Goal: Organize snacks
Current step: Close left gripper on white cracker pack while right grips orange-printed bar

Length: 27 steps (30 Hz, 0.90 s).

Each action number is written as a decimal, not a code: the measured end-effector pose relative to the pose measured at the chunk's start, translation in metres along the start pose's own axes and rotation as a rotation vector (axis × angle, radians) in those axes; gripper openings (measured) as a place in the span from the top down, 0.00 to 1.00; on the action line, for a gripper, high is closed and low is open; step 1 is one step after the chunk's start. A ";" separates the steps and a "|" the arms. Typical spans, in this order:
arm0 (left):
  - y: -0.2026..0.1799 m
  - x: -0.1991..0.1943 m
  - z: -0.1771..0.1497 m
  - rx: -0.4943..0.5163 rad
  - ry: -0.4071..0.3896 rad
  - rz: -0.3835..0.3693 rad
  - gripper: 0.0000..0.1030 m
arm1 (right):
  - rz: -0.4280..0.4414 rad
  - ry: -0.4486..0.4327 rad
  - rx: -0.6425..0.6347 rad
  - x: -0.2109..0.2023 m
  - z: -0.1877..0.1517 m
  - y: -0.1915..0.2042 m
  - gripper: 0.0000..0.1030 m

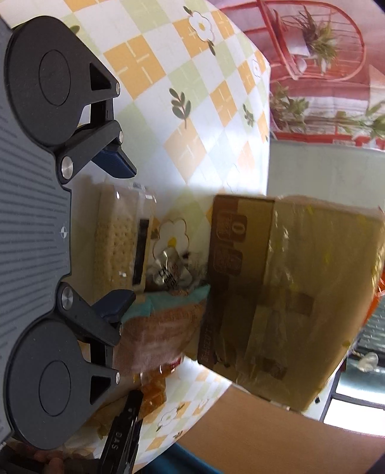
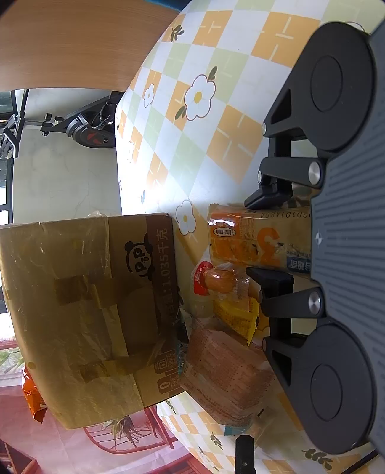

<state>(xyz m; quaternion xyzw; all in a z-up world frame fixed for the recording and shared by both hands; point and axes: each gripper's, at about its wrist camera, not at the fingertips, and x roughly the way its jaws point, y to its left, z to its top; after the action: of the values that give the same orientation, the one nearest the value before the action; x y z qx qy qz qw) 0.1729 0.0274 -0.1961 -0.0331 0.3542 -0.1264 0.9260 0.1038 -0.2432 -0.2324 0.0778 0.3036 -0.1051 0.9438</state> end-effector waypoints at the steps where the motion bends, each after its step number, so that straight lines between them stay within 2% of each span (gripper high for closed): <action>1: -0.004 0.001 -0.001 0.017 0.003 0.002 0.17 | 0.000 0.000 0.000 0.000 0.000 0.000 0.57; 5: -0.016 0.009 -0.002 0.075 0.014 0.036 0.14 | 0.000 0.000 0.001 0.000 0.000 0.000 0.57; 11: -0.020 0.010 -0.005 0.106 0.019 0.054 0.11 | 0.000 0.000 0.002 0.000 0.000 0.000 0.57; 17: -0.011 0.009 -0.006 0.052 0.026 0.038 0.09 | 0.000 0.000 0.001 0.000 0.000 0.000 0.57; 27: 0.006 0.006 -0.007 -0.050 0.034 0.070 0.09 | 0.000 0.000 0.001 0.000 0.000 0.000 0.57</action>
<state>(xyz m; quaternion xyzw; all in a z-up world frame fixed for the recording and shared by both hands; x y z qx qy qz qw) 0.1740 0.0315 -0.2058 -0.0419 0.3738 -0.0857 0.9226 0.1035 -0.2431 -0.2322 0.0784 0.3035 -0.1052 0.9438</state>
